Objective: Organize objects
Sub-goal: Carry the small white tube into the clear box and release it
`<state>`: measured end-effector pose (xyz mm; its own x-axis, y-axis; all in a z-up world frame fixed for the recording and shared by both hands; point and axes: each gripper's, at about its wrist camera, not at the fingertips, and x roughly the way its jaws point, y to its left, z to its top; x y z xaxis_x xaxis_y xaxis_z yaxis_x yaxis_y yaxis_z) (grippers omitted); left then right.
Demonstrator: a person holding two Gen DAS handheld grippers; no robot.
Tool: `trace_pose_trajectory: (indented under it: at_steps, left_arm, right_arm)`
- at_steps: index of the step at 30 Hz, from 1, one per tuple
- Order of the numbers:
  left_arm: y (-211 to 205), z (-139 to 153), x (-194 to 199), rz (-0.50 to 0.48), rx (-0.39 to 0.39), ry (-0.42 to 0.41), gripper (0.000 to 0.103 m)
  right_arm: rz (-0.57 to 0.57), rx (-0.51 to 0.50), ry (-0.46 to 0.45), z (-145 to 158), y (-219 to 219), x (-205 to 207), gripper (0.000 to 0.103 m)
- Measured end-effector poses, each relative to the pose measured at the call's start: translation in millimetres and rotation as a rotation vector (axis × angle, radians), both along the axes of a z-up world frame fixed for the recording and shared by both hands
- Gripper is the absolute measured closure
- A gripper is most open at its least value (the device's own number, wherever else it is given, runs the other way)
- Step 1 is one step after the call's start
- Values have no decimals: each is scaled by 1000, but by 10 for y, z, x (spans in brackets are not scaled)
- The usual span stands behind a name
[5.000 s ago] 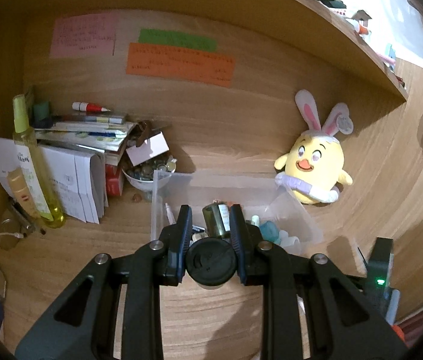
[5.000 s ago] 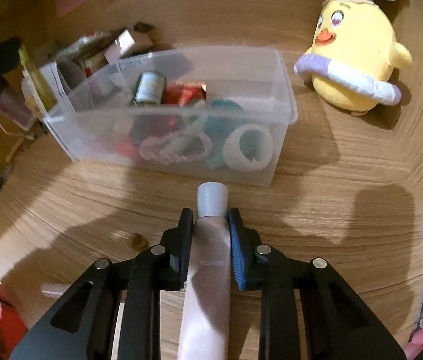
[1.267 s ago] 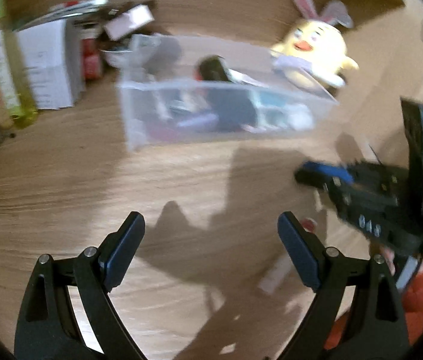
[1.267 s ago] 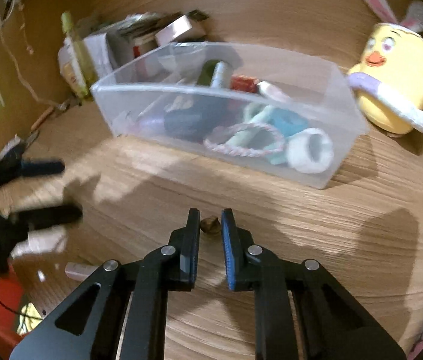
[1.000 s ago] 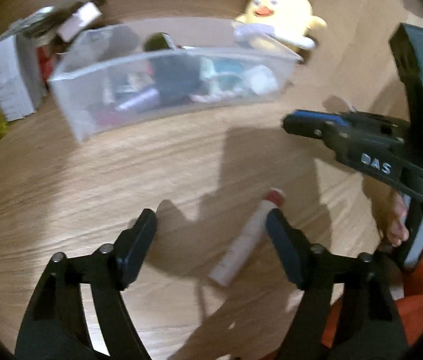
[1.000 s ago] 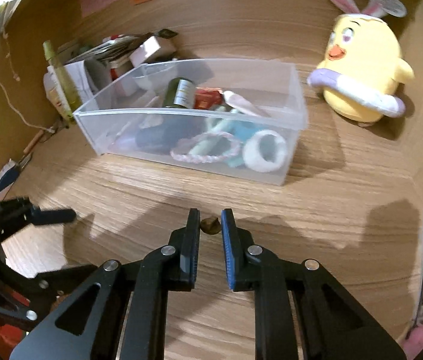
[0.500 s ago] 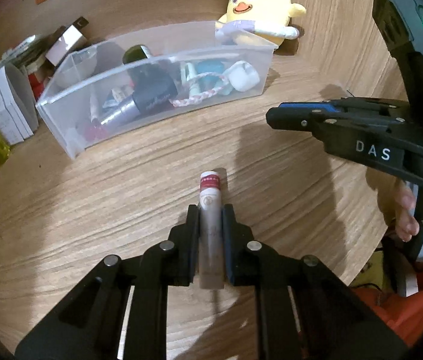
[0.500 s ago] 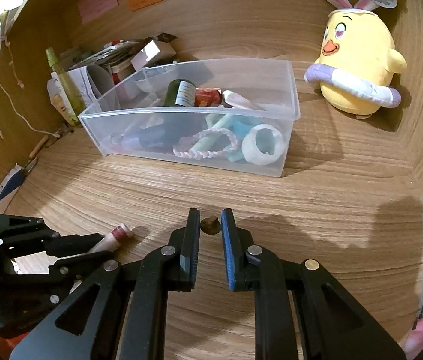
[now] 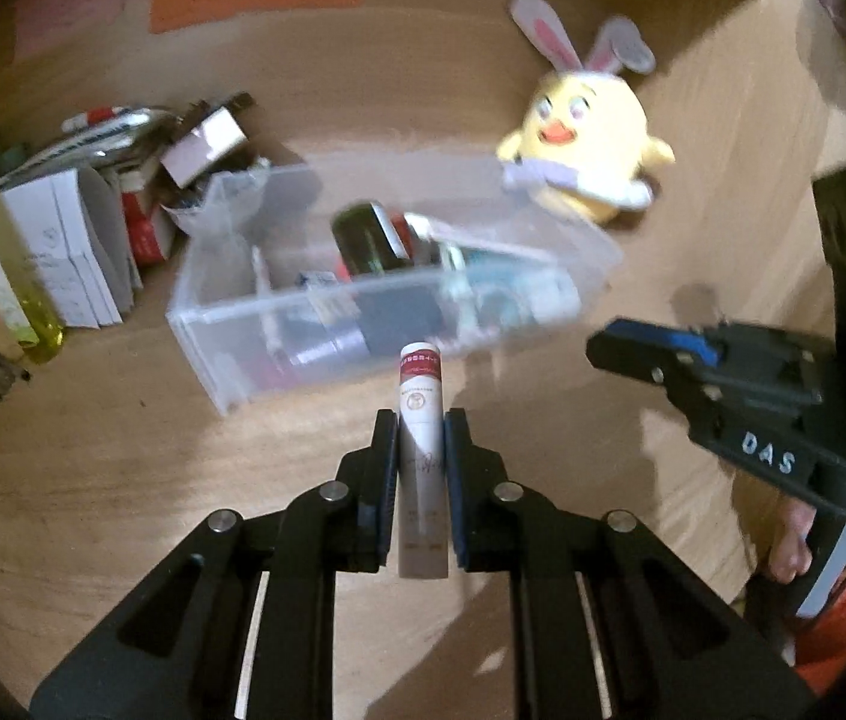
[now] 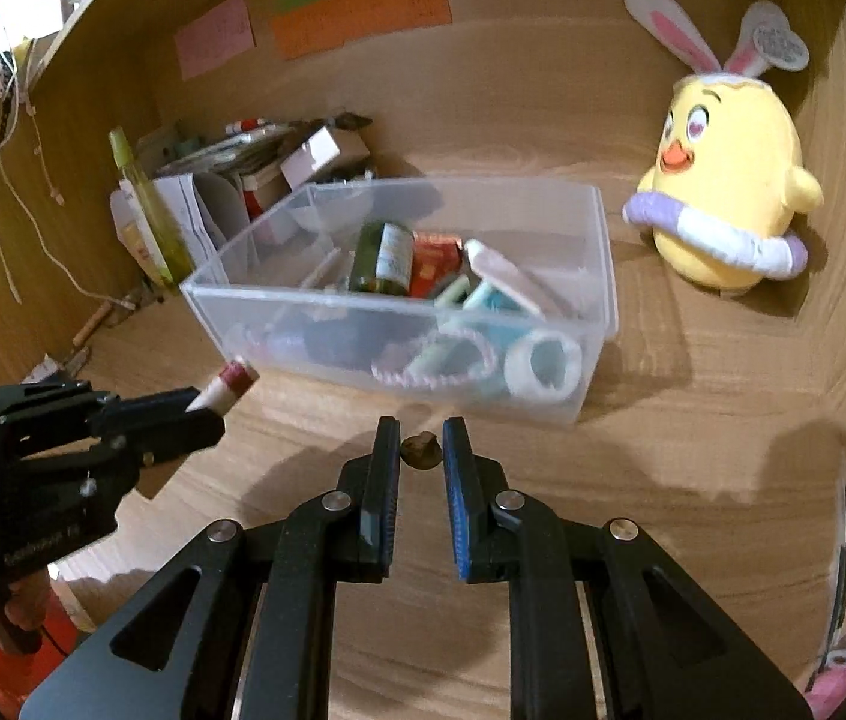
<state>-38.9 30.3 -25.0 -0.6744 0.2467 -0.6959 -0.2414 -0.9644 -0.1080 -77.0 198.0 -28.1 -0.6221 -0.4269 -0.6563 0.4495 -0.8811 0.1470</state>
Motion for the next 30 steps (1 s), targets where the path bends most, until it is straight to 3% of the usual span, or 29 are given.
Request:
trace_pose_trajectory:
  at_steps: [9,14,22,30]
  left_arm:
    - [-186,306,-219,67,55,91,89]
    - [-224,406,-350,132,32,147,89]
    - [-263,390,-670,162,55,121,89]
    - [-278,238,-983,159,83,54,89]
  right_arm:
    - [-1,-23,78,293,-81,-163,90]
    - [-3,-29,112,417,-105,-280,90]
    - [14,-26,148,553,-213,-509,90]
    - [10,12,83,301,-365,-855,90]
